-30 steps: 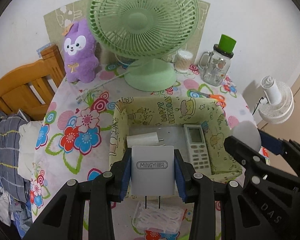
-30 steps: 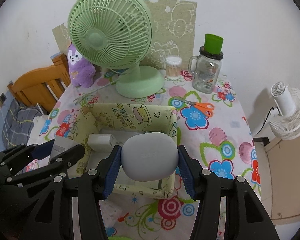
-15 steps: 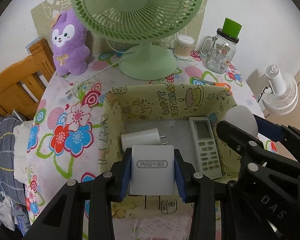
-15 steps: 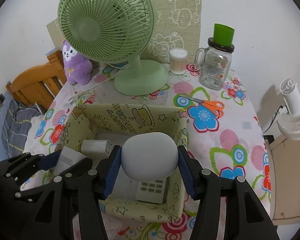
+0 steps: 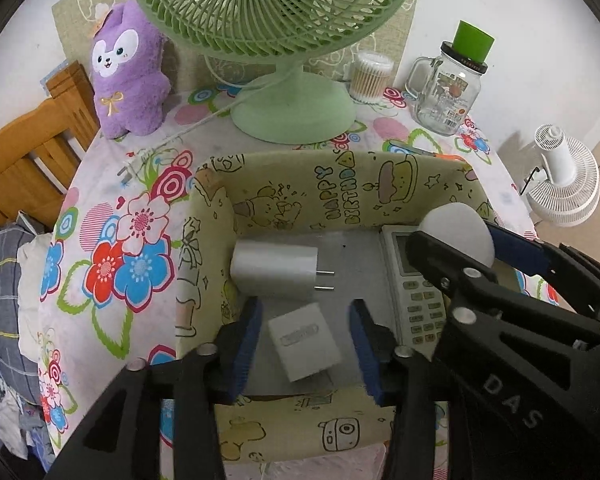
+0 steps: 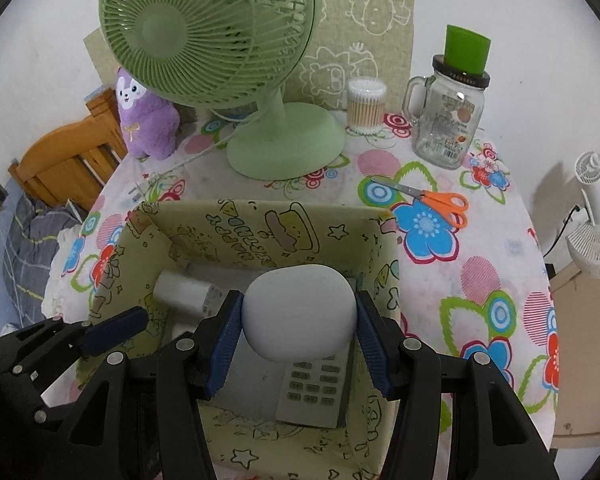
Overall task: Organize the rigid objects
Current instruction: 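Lower both items into the fabric box and open both tools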
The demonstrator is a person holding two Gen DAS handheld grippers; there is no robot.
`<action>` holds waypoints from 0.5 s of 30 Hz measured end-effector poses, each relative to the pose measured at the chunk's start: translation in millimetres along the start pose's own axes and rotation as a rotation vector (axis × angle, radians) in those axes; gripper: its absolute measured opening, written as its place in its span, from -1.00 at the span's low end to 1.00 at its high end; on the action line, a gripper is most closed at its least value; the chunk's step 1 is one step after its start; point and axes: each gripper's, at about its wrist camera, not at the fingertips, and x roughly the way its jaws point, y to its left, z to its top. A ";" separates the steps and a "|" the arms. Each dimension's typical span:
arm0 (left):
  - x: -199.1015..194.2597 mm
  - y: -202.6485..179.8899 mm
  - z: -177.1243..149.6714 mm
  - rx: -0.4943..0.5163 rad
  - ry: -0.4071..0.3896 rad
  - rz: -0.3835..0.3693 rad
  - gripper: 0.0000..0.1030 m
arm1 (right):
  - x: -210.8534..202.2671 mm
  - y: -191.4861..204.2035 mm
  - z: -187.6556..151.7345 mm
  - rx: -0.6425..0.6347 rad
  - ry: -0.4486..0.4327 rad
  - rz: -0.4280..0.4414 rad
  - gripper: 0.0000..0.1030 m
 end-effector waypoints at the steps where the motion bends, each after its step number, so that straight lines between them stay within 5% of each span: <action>1: 0.2 -0.2 0.3 0.003 -0.002 0.002 0.04 | 1.6 1.0 0.4 -0.004 0.001 0.002 0.14; 11: -0.2 -3.1 0.6 0.044 -0.011 0.026 0.35 | 17.7 6.0 -0.4 0.032 0.038 0.021 0.17; 15: -2.0 -5.5 -0.3 0.052 -0.010 0.020 0.47 | 11.7 7.0 -1.7 0.030 0.020 0.016 0.45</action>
